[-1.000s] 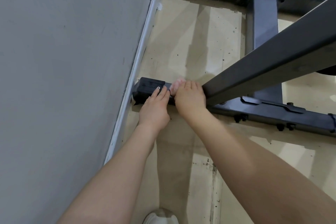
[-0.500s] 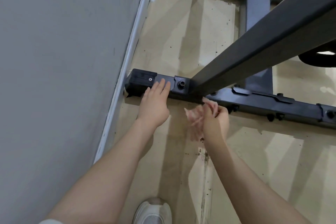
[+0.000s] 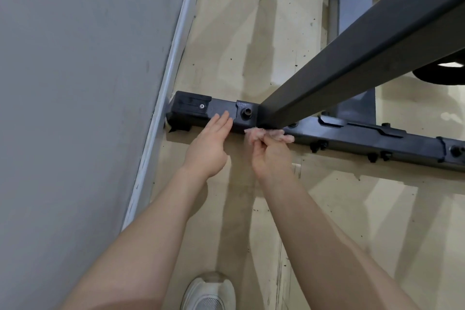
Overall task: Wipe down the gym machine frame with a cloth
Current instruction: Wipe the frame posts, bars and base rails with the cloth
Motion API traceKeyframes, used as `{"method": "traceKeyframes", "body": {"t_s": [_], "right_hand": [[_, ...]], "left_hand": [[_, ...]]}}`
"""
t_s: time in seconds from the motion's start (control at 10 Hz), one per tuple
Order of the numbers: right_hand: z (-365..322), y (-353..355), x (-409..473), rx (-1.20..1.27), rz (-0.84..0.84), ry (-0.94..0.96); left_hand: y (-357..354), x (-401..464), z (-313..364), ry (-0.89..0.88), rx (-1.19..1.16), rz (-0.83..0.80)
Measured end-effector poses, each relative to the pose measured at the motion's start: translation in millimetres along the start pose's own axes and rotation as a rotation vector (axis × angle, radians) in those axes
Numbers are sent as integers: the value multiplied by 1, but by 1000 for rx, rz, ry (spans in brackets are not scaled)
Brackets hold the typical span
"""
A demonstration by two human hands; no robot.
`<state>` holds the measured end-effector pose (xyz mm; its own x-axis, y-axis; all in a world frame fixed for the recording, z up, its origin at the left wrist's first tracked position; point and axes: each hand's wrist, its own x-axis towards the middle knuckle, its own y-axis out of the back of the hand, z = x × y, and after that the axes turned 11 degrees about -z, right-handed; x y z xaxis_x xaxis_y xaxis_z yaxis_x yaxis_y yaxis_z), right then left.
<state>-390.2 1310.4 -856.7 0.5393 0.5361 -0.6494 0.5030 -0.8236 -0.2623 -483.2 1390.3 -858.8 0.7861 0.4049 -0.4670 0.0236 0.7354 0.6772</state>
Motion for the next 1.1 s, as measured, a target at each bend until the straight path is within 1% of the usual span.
{"method": "traceKeyframes", "body": {"t_s": [0.1,0.2,0.3,0.4,0.5,0.6,0.7,0.8,0.9,1.0,1.1], "right_hand": [[9,-23,1,-41,76,35],[11,-33,-5,-245,7,-33],[3,-13,-27,-773,84,317],[-1,8,-26,-1330,-127,702],[-3,19,1,-1826,-392,953],[6,38,37,-2402,-484,953],[1,59,44,-2728,-623,959],[-13,90,28,-2972,-573,989],[-18,94,28,-3049,-372,1017],[3,70,37,-3177,-445,1058],[9,68,32,-3201,-586,952]], "left_hand": [[4,2,1,11,-27,-31],[15,-2,1,-11,-101,-52],[18,-5,-1,21,-110,-13],[16,-5,-10,23,26,56],[14,-4,-18,28,38,19],[18,-2,-19,27,-8,16],[17,-2,-19,49,-45,26],[12,-4,-16,50,-50,26],[3,-3,-12,65,-7,29],[3,-3,-10,85,29,16],[7,-3,-9,108,62,0]]}}
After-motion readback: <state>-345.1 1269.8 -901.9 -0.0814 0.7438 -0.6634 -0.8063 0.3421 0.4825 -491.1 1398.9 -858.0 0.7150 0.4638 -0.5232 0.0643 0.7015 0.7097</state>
